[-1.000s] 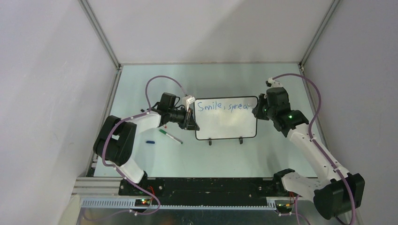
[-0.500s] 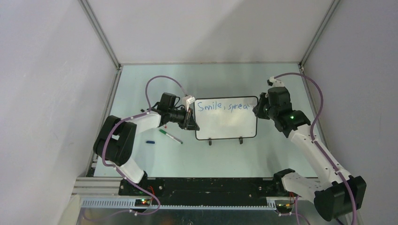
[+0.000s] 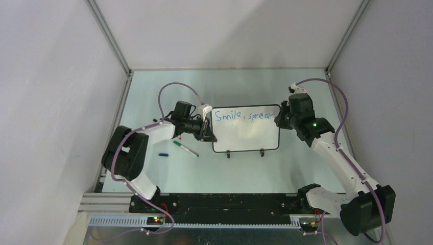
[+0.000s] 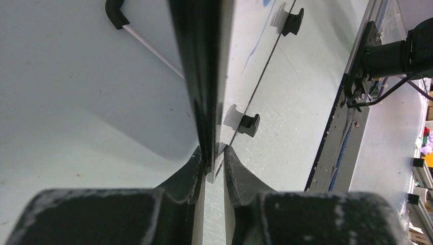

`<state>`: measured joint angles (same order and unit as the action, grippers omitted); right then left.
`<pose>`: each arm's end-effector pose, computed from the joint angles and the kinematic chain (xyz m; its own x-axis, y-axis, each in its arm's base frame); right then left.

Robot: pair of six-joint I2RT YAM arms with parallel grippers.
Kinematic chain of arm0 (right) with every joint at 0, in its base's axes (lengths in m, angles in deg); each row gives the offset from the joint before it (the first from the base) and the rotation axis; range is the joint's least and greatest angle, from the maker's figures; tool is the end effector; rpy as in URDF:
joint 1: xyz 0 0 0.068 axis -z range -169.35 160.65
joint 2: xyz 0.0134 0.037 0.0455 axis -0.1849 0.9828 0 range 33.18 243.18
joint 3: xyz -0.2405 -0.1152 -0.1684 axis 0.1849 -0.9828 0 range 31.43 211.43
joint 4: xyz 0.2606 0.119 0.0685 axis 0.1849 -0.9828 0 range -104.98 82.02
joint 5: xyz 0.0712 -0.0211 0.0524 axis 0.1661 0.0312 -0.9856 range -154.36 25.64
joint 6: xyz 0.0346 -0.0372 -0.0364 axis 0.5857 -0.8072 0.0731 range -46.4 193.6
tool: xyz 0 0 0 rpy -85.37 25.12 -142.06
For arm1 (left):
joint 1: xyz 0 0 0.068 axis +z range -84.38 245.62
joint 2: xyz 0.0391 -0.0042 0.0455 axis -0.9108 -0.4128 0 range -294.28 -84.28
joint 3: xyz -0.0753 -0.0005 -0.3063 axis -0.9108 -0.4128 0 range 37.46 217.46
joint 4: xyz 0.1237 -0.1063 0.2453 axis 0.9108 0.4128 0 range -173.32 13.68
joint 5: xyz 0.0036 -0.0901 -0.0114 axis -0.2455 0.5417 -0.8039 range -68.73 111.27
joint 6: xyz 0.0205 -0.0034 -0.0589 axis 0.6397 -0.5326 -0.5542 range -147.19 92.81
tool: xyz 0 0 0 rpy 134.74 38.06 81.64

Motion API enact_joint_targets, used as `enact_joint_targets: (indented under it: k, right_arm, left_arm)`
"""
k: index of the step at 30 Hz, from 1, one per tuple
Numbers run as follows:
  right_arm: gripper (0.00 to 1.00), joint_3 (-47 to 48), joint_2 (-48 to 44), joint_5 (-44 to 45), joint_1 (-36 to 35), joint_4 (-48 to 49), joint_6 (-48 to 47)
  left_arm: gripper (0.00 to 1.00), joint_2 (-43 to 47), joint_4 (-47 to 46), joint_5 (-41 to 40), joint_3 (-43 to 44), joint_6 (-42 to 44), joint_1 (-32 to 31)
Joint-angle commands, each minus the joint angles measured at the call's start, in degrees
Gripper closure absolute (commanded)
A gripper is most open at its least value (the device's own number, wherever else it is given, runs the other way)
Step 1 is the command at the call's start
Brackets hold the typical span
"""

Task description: Write a sentence on the whiteboard

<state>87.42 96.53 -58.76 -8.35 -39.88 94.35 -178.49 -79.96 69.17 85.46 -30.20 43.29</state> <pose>0.2487 0.0807 0.3354 -0.6490 0.1494 -0.7460 -0.0242 0.9760 0.2166 0.3088 -0.1650 0.1793 -0.7398 0.2658 -0.6181 0.6619 0.4519 -0.5980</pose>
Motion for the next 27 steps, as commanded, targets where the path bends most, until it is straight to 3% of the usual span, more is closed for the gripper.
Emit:
enact_joint_targets:
  k: [1, 27]
  right_arm:
    - [1.0, 2.7, 0.5, 1.5, 0.4, 1.9, -0.5]
    - [1.0, 3.7, 2.2, -1.4, -0.5, 1.9, -1.3]
  left_arm:
    - [1.0, -1.1, 2.8, -4.4, 0.2, 2.0, -0.2]
    - [1.0, -0.8, 3.1, -4.7, 0.3, 2.2, -0.3]
